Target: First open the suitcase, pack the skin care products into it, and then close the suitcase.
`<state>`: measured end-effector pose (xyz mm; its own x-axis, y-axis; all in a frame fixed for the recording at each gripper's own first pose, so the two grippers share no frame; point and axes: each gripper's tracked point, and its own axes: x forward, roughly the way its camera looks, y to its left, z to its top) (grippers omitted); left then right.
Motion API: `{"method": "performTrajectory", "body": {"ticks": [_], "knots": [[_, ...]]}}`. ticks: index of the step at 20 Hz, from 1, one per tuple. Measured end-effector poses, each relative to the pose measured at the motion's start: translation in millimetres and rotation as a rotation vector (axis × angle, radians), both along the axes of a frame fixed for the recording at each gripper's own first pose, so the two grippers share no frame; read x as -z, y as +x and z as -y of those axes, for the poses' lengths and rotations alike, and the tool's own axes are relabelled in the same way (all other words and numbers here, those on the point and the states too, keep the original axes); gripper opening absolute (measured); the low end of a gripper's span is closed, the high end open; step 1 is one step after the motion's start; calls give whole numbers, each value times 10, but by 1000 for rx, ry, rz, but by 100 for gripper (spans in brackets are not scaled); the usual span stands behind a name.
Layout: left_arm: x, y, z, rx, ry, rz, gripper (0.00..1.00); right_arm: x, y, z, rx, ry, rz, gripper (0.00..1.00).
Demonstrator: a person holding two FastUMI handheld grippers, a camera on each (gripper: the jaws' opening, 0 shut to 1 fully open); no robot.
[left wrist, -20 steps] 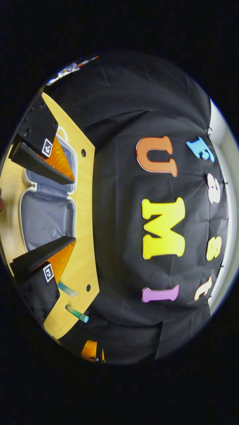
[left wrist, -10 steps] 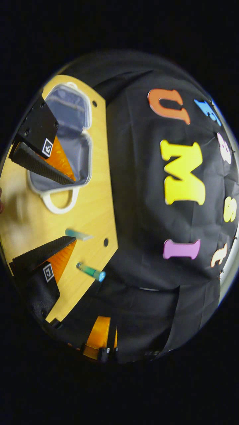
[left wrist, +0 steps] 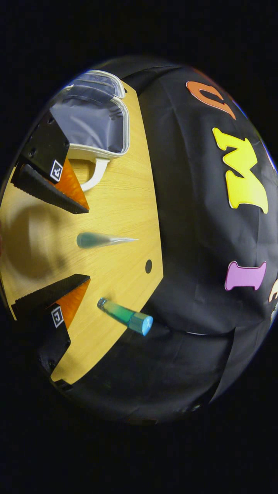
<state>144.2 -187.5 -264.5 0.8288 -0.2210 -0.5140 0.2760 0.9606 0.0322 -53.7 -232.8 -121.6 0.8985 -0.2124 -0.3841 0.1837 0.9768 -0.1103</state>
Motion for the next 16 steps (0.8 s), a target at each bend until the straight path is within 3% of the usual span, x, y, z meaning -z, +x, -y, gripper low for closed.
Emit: {"method": "performTrajectory", "body": {"ticks": [7,12,13,14,15,16], "knots": [[402,341,18,-40,30,-41,96,90,-56,304,48,18,-36,79],[501,435,55,-40,61,-55,76,121,1,365,54,33,-42,79],[509,455,71,-34,62,-54,79,133,5,369,54,34,-43,79],[526,468,76,-30,68,-58,70,131,21,367,53,36,-45,80],[559,474,78,-29,71,-66,72,137,24,360,51,37,-46,80],[583,489,80,-33,69,-77,57,131,38,356,49,37,-46,79]]}}
